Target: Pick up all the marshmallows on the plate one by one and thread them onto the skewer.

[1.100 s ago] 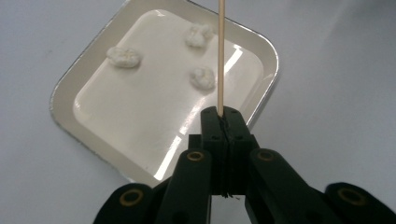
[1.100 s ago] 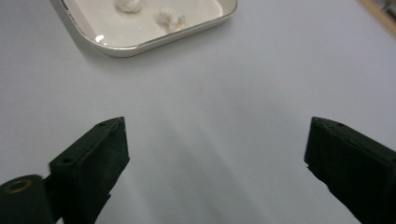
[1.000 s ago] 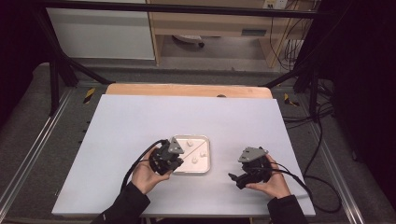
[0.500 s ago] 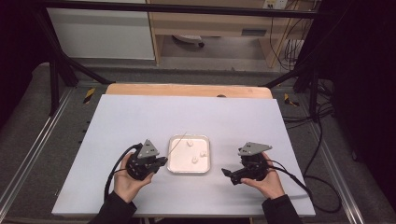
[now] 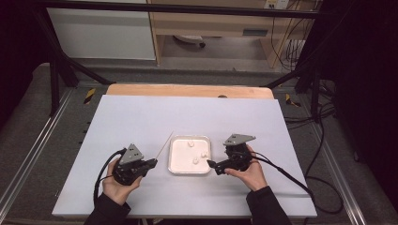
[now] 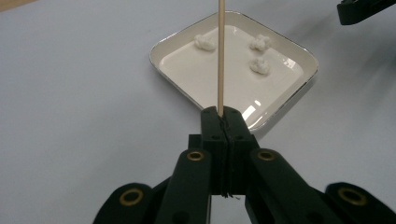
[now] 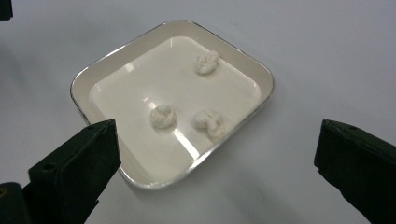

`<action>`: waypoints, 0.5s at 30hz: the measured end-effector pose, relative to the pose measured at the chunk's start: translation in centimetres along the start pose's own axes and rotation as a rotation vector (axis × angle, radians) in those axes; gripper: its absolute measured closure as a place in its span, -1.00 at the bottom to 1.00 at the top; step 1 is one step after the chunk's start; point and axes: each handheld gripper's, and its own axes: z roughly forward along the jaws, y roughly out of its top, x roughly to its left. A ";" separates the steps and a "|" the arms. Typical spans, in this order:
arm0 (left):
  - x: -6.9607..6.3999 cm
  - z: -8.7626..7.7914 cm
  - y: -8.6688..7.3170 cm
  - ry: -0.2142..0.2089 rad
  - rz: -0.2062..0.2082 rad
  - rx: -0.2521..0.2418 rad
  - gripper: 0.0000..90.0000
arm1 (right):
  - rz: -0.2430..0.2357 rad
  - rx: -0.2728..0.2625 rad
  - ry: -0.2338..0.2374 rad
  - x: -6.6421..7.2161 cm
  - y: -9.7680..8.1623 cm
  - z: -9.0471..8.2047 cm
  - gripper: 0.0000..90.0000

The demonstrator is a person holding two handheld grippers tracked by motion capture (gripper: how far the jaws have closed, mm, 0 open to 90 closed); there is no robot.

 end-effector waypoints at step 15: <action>0.1 -0.2 -0.2 0.005 -0.006 -0.016 0.98 | -0.060 0.048 0.070 2.2 2.1 4.7 -0.55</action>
